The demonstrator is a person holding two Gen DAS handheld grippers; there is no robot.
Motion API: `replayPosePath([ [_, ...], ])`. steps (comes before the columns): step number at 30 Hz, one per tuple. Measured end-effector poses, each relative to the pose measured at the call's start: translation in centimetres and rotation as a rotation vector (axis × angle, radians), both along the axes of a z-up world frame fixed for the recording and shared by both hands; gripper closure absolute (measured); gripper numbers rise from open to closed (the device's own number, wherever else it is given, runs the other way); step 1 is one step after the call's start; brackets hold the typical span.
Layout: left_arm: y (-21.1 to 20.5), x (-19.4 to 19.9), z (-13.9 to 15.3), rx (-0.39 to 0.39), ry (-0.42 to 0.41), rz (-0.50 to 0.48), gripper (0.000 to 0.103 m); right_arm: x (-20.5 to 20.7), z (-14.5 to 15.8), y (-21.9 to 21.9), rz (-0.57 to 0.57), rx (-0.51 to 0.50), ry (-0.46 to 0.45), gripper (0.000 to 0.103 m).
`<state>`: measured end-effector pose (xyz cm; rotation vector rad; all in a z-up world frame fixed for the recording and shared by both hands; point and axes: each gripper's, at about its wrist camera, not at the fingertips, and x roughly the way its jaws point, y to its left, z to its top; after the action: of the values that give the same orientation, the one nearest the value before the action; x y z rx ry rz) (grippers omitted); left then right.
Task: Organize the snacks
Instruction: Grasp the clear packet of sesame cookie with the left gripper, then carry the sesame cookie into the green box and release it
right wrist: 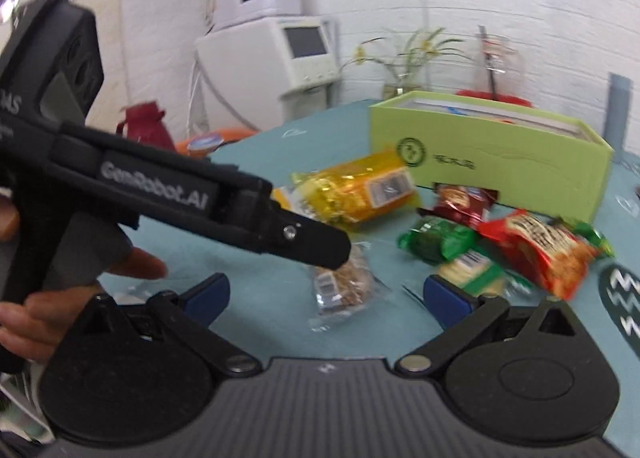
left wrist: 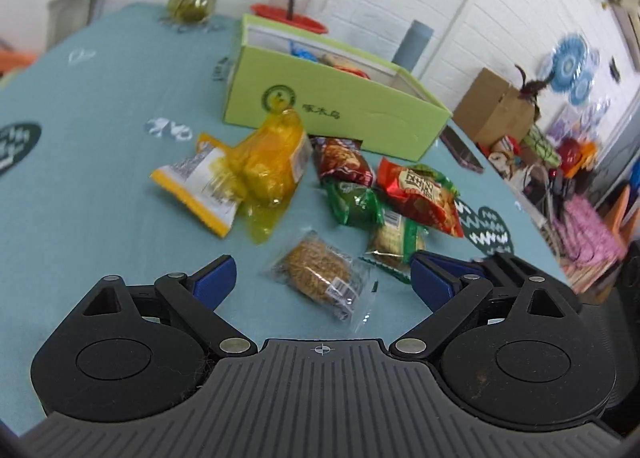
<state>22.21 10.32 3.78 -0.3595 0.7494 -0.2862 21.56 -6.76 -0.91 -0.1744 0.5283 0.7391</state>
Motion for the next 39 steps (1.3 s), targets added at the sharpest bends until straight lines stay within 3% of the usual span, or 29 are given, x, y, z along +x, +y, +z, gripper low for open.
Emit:
replayPosePath([
  [4,1.0,2.3,-0.7,-0.095,0.089,-0.026,0.042,2.1,-1.2,2.6,-0.004,-0.088,0.041,0.001],
  [8,0.8,2.9,-1.4,-0.1,0.108,-0.039,0.042,1.7,-1.8,3.0,0.008,-0.086,0.104,0.001],
  [17,0.7,3.5,-1.8,-0.086,0.117,-0.067,0.046,1.9,-1.4,2.8,-0.07,-0.068,0.095,0.001],
  [19,0.2,3.6,-1.9,-0.069,0.111,-0.089,0.049,2.0,-1.6,3.0,-0.065,-0.083,0.098,0.009],
  [20,-0.1,3.5,-1.9,-0.047,0.1,-0.097,0.05,1.7,-1.5,3.0,-0.074,-0.101,0.06,0.032],
  [21,-0.4,3.3,-1.9,-0.027,0.092,-0.107,0.058,1.7,-1.2,2.8,-0.081,-0.101,0.06,0.044],
  [22,-0.6,3.2,-1.9,-0.025,0.092,-0.123,0.078,1.8,-0.9,2.4,-0.088,-0.083,0.083,0.044],
  [24,-0.9,2.9,-1.9,-0.009,0.088,-0.125,0.079,1.7,-0.7,2.1,-0.086,-0.083,0.092,0.045],
  [27,-1.2,2.8,-0.7,-0.013,0.067,-0.119,0.08,1.6,0.4,1.8,-0.092,-0.075,0.065,0.044],
  [32,-1.7,5.6,3.9,-0.053,-0.014,-0.145,0.079,2.9,4.2,0.1,-0.116,-0.021,-0.042,0.036],
  [36,-3.8,11.0,7.6,-0.037,-0.09,-0.187,0.08,7.0,7.3,-1.4,-0.165,-0.033,-0.137,0.036],
  [39,-6.1,16.1,9.5,-0.003,-0.118,-0.209,0.081,12.2,9.1,-2.9,-0.194,-0.025,-0.128,0.035],
])
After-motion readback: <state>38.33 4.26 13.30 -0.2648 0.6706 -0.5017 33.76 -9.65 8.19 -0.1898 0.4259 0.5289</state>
